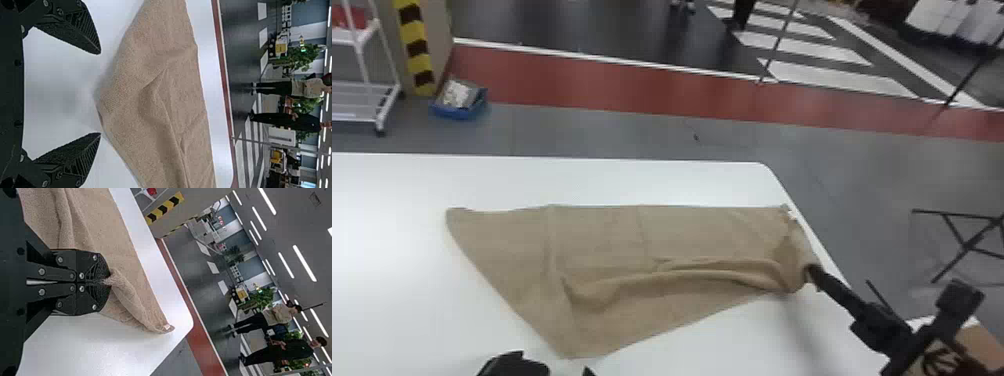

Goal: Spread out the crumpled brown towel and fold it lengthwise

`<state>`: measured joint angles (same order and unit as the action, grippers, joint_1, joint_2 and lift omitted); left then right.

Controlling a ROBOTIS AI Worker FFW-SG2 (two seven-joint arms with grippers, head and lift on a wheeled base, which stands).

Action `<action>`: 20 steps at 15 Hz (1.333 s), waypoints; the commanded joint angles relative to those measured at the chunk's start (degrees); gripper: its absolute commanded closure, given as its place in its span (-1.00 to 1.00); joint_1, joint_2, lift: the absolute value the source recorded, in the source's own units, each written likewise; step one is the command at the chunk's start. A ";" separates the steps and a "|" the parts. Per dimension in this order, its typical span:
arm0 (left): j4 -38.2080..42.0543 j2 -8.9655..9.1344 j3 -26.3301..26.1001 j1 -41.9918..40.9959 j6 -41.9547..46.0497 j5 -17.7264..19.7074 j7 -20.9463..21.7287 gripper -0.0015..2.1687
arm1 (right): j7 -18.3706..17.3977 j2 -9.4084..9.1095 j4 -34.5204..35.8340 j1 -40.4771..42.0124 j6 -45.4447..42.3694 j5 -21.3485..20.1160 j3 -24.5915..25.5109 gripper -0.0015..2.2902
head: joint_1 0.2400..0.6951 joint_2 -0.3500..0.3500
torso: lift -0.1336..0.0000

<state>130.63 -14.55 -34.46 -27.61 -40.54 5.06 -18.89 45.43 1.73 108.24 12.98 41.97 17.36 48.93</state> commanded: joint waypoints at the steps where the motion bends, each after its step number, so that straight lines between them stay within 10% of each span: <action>1: -3.10 0.32 -0.08 0.18 5.07 -0.05 -0.53 -0.86 | -0.17 -0.06 -0.05 -0.33 0.00 -0.22 -0.59 0.27 | 1.00 -1.00 | -0.87; 20: -13.65 1.02 0.45 4.67 13.51 2.24 -0.53 -0.72 | -0.52 0.29 -1.55 -2.26 -0.18 -1.45 -0.77 0.27 | 1.00 -1.00 | -0.87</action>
<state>116.91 -13.50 -34.07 -22.95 -27.24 7.27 -19.36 44.91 1.95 106.70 10.76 41.80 15.91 48.10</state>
